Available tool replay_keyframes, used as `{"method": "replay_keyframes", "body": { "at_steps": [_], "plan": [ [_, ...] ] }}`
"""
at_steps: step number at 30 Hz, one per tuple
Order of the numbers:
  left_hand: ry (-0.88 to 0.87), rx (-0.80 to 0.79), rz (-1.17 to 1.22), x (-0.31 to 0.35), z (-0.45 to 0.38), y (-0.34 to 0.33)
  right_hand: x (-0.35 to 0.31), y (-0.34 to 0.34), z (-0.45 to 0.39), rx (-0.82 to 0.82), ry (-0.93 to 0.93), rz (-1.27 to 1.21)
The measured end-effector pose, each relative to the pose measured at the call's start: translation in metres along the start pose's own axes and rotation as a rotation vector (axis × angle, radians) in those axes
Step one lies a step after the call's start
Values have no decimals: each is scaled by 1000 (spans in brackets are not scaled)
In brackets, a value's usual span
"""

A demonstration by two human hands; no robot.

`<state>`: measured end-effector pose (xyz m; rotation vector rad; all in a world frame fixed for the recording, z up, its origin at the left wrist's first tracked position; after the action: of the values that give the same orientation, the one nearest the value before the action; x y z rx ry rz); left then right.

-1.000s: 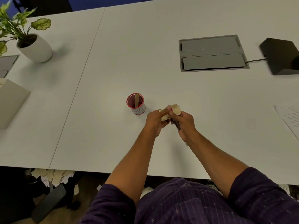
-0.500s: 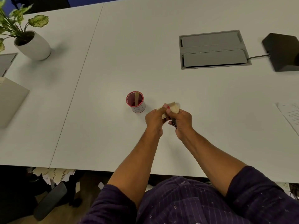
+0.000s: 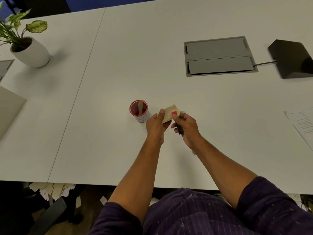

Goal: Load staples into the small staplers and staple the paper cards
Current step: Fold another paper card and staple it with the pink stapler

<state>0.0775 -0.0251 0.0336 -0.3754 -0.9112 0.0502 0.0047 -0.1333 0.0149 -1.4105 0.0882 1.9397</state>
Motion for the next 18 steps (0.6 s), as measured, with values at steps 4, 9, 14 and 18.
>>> {"method": "replay_keyframes", "body": {
  "at_steps": [4, 9, 14, 18],
  "plan": [
    [-6, -11, 67, 7, -2, 6, 4, 12, 0, 16, -34, -93],
    [106, -74, 108, 5, 2, 2, 0, 14, -4, 42, -52, -89],
    [260, -264, 160, -2, 9, -3, -5, 1, -10, -65, -60, -81],
    [339, -385, 153, -5, 12, -2, -8, -12, -10, -178, -62, 69]
  ]
}}
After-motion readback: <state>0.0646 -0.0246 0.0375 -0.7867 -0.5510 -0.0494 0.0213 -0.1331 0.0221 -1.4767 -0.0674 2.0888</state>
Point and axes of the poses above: each hand's wrist, its own z-axis away from the middle knuckle, its own y-axis out of the back of the hand, x = y × z, the point moved 5 cm from there along -z, towards the middle knuckle, and after that the axes turned 2 degrees about z, right-handed, at the moved point
